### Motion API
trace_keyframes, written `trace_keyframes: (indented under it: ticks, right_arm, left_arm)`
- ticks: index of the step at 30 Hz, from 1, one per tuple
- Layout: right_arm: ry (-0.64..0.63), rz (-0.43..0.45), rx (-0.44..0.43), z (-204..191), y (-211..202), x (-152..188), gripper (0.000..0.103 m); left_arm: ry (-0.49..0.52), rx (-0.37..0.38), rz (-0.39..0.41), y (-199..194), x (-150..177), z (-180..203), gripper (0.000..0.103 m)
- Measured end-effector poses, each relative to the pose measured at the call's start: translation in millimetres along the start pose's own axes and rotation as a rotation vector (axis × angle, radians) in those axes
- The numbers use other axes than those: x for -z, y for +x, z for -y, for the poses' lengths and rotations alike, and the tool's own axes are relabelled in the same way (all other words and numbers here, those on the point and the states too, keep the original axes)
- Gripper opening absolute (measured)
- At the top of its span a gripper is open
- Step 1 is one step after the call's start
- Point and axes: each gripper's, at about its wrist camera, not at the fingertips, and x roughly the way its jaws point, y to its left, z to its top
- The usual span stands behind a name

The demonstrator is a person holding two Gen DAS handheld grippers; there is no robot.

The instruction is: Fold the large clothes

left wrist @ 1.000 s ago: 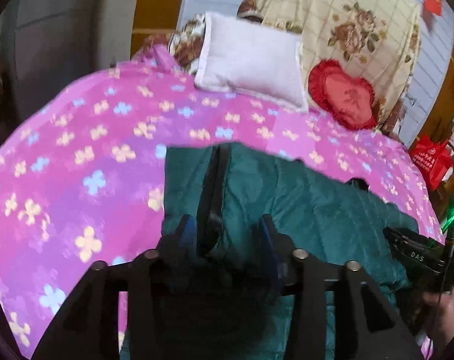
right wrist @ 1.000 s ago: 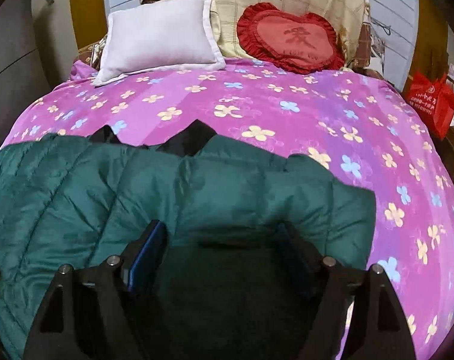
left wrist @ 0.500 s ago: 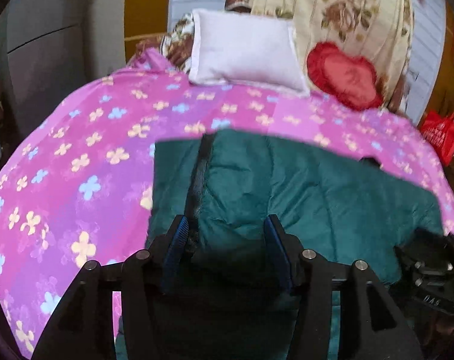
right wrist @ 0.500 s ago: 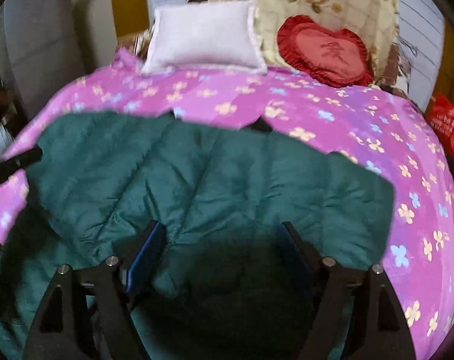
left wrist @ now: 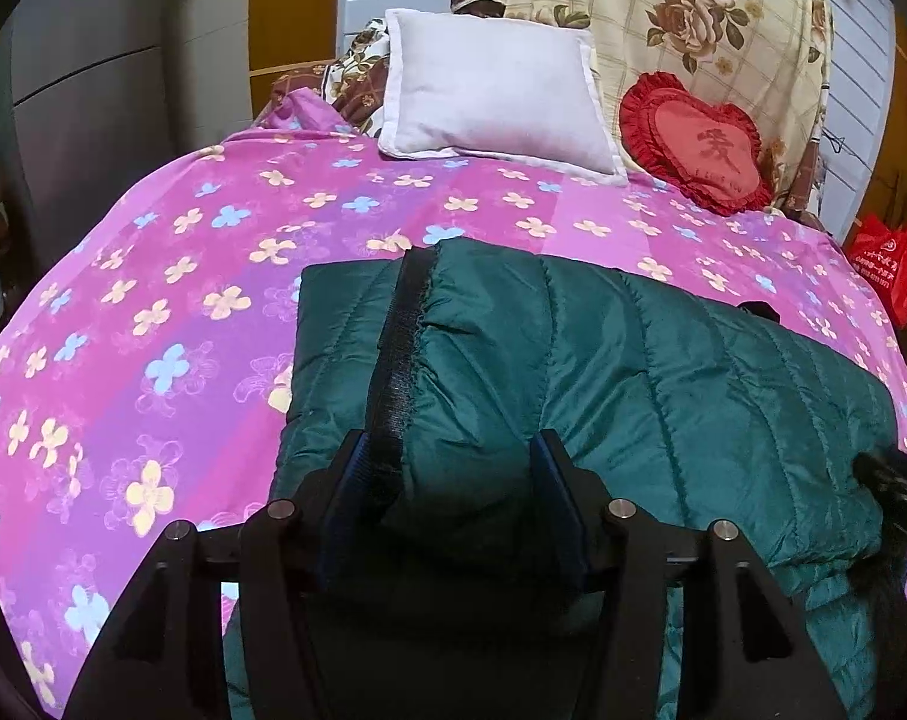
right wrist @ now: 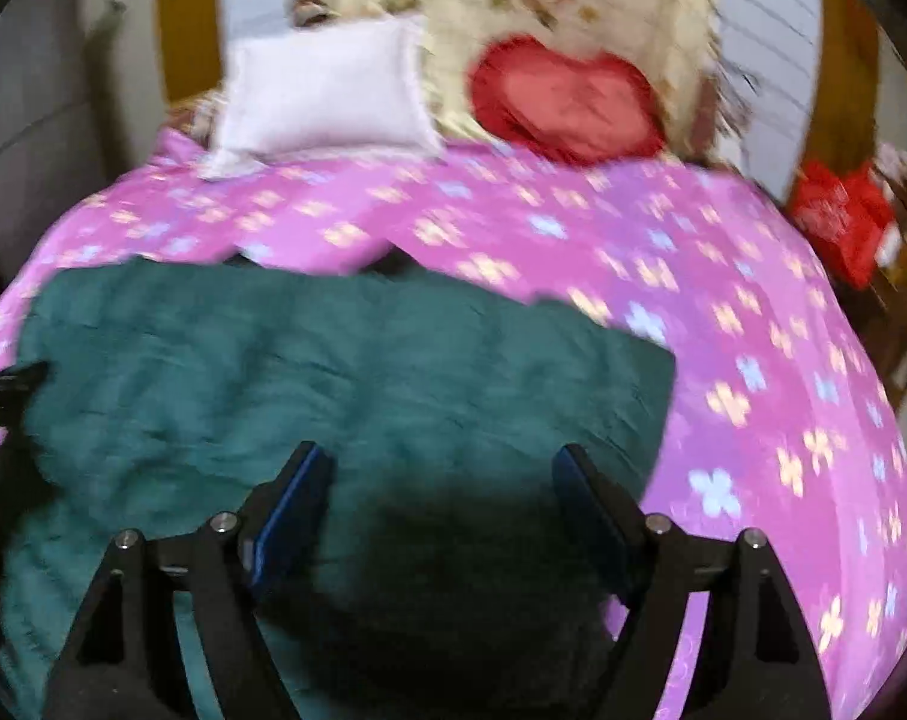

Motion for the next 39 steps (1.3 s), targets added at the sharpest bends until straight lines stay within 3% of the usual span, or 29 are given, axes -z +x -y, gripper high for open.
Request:
trace_keyframes:
  ticks: [7,11,15,18,22,26,35,39]
  right_arm:
    - [0.03,-0.02,0.006,1.3,28.1,-7.0,0.077]
    - [0.025,0.017,0.006,1.3,-0.1,-2.1,0.077]
    - [0.023,0.059,-0.079,-6.8,-29.6,12.1,0.08]
    - [-0.028,-0.003,-0.039,-19.9,-10.9,24.0,0.082]
    - [-0.048,-0.003,-0.01,-25.6,-0.1,22.3,0.084]
    - [0.037,0.007,-0.054,-12.9,-20.4,20.8,0.084]
    - [0.09,-0.01,-0.127,5.6,-61.5,52.8,0.084]
    - [0.09,-0.042,-0.114,8.4,-67.1,71.0,0.084]
  left_arm:
    - [0.011,-0.004,-0.004,2.7,0.3,1.3,0.039]
    - [0.014,-0.008,-0.004,2.9,0.2,0.9,0.039]
    - [0.016,-0.012,-0.001,3.1,0.4,1.0,0.039]
    - [0.018,-0.011,0.003,2.2,1.3,1.5,0.041]
    - [0.006,0.006,-0.004,0.5,2.1,-1.7,0.042]
    - [0.011,0.012,-0.011,-9.3,4.2,-5.7,0.042]
    - [0.059,-0.019,0.021,-50.4,25.4,-10.7,0.042]
    - [0.077,-0.033,0.016,-65.9,41.7,-15.3,0.042]
